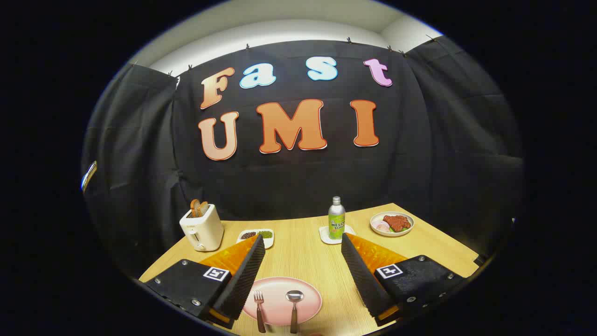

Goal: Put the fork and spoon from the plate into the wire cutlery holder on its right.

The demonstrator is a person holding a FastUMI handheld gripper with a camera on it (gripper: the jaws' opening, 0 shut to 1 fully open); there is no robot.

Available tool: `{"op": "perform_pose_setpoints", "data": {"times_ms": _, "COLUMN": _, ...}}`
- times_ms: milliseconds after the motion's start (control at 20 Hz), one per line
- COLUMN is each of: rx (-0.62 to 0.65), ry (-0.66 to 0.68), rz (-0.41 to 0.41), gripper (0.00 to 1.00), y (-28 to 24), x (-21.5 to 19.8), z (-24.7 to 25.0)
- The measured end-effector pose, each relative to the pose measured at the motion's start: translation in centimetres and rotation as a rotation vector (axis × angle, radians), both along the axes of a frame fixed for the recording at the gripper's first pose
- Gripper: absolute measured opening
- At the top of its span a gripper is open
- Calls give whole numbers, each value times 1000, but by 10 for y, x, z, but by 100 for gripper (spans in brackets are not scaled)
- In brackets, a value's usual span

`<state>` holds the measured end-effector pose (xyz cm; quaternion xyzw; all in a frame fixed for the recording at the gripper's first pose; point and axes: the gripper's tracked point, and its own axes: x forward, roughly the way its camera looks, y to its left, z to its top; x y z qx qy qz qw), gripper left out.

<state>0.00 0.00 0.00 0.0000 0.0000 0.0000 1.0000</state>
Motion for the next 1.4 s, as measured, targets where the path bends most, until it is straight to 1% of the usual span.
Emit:
{"op": "perform_pose_setpoints", "data": {"times_ms": 300, "rx": 3, "ry": -1, "rz": 12, "gripper": 99, "y": 5, "x": 2, "z": 1}}
{"op": "perform_pose_setpoints", "data": {"times_ms": 550, "rx": -39, "ry": -5, "rz": 4, "gripper": 99, "y": 5, "x": 2, "z": 0}}
{"op": "perform_pose_setpoints", "data": {"times_ms": 1000, "rx": -44, "ry": 14, "rz": 3, "gripper": 99, "y": 5, "x": 3, "z": -7}}
{"op": "perform_pose_setpoints", "data": {"times_ms": 1250, "rx": -67, "ry": 43, "rz": 16, "gripper": 99, "y": 11, "x": 9, "z": -23}}
{"op": "perform_pose_setpoints", "data": {"times_ms": 1400, "rx": -84, "ry": 72, "rz": 25, "gripper": 99, "y": 14, "x": 13, "z": -40}}
